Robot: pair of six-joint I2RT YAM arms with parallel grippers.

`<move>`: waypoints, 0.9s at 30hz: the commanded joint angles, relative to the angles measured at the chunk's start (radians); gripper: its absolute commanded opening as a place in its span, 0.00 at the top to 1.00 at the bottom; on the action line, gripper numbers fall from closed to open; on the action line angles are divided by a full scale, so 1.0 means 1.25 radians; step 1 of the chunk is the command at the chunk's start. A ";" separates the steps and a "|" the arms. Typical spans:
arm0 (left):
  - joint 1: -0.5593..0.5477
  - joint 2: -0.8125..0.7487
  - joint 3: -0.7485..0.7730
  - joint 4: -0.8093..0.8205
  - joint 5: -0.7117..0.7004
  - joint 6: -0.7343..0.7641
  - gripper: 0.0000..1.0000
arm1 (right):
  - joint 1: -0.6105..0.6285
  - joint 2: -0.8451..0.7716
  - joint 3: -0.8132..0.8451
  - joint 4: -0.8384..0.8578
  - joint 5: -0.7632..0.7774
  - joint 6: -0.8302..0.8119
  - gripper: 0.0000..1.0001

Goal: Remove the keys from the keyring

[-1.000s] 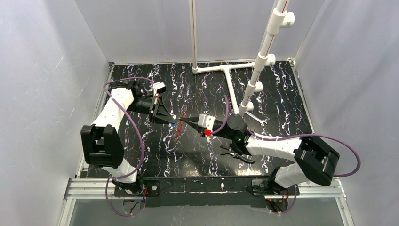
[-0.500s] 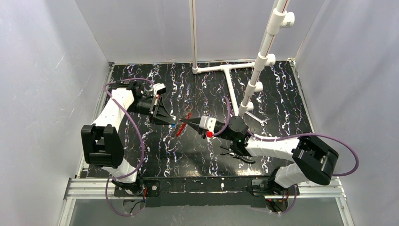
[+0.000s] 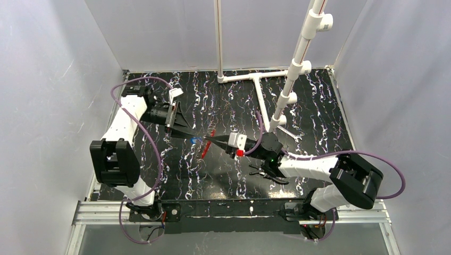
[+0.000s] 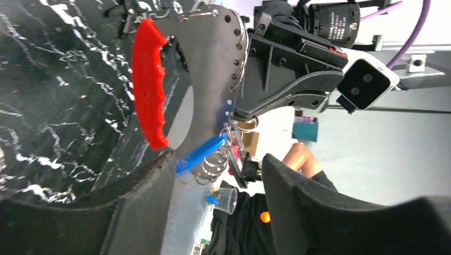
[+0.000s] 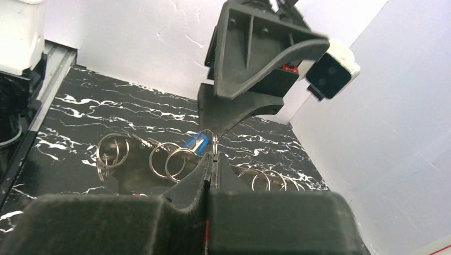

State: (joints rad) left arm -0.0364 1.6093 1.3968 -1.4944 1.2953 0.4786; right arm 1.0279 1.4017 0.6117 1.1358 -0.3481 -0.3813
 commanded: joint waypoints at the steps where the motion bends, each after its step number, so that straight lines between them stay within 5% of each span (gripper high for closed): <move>1: 0.027 -0.067 0.062 -0.024 -0.086 0.052 0.36 | 0.000 -0.037 -0.005 0.080 -0.024 0.018 0.99; 9: 0.076 -0.288 -0.002 0.118 -0.135 0.289 0.36 | 0.000 -0.048 -0.002 0.085 -0.058 0.060 0.99; 18: 0.055 -0.364 -0.080 0.188 0.103 0.538 0.58 | 0.000 -0.064 -0.014 0.098 -0.087 0.086 0.99; 27: -0.058 -0.371 -0.105 0.195 0.126 0.659 0.75 | 0.000 -0.076 -0.021 0.094 -0.092 0.087 0.99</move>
State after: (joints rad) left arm -0.0803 1.1610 1.2835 -1.2518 1.3796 1.1908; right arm 1.0279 1.3365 0.5858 1.1568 -0.4568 -0.2832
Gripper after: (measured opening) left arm 0.288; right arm 0.031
